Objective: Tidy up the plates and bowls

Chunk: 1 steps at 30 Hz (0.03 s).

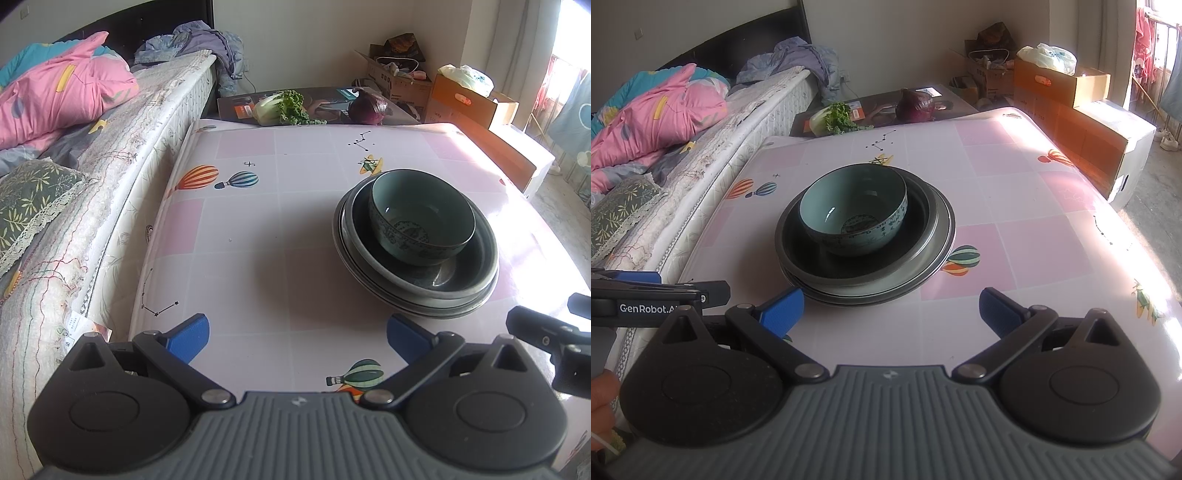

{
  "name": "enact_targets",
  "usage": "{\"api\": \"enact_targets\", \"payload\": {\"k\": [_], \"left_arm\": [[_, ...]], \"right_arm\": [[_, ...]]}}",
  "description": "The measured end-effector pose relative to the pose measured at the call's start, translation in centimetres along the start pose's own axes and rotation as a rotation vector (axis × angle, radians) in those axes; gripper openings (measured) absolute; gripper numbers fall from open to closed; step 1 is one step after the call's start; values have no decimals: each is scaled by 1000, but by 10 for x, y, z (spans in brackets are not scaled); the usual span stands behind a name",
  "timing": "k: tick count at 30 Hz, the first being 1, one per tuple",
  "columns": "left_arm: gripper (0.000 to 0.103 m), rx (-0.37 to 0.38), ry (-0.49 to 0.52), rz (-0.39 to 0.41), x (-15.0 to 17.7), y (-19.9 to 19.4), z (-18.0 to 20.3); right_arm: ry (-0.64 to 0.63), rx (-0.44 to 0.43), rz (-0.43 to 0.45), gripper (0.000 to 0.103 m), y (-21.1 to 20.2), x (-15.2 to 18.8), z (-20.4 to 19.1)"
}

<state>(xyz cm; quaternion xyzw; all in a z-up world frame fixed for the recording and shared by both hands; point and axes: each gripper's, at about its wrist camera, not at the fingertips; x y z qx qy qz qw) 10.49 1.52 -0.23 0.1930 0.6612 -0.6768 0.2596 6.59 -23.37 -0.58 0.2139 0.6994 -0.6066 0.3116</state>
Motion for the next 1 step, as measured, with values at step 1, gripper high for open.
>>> {"api": "enact_targets", "payload": {"k": [1], "left_arm": [[103,-1,1,1,0,0,0]], "right_arm": [[0,0,0,102,0,0,0]]}}
Point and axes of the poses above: each gripper's, at about its wrist camera, not at the fingertips, and y roughly the way its jaws point, z to its right, x to its underside, and after that the axes turned 5 degrees about -y, right-handed
